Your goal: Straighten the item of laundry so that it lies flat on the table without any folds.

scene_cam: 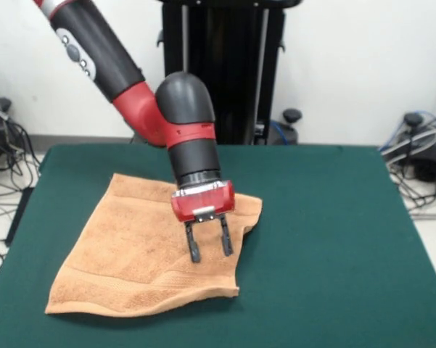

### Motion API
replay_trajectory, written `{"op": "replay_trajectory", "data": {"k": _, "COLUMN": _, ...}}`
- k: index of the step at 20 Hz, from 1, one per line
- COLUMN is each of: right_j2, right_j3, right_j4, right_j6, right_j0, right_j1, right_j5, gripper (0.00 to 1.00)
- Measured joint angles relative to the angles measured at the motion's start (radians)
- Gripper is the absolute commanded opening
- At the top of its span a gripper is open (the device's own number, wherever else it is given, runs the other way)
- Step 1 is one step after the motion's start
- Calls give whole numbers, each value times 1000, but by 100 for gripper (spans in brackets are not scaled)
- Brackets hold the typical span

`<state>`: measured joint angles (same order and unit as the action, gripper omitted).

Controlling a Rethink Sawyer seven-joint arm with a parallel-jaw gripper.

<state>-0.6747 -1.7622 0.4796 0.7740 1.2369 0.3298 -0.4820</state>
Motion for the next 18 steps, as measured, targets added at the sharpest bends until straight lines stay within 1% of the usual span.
{"op": "replay_trajectory", "data": {"k": 3, "right_j2": 35, "right_j3": -20, "right_j4": -63, "right_j6": 0, "right_j0": -64, "right_j1": -52, "right_j5": 4, "gripper": 100}}
{"op": "replay_trajectory", "data": {"k": 7, "right_j2": 88, "right_j3": -70, "right_j4": -158, "right_j6": 0, "right_j0": -183, "right_j1": -164, "right_j5": 18, "gripper": 100}}
{"op": "replay_trajectory", "data": {"k": 9, "right_j2": 101, "right_j3": -89, "right_j4": -169, "right_j6": 0, "right_j0": -210, "right_j1": -200, "right_j5": 21, "gripper": 100}}
{"op": "replay_trajectory", "data": {"k": 18, "right_j2": 143, "right_j3": -121, "right_j4": -170, "right_j6": 0, "right_j0": -232, "right_j1": -266, "right_j5": 21, "gripper": 100}}
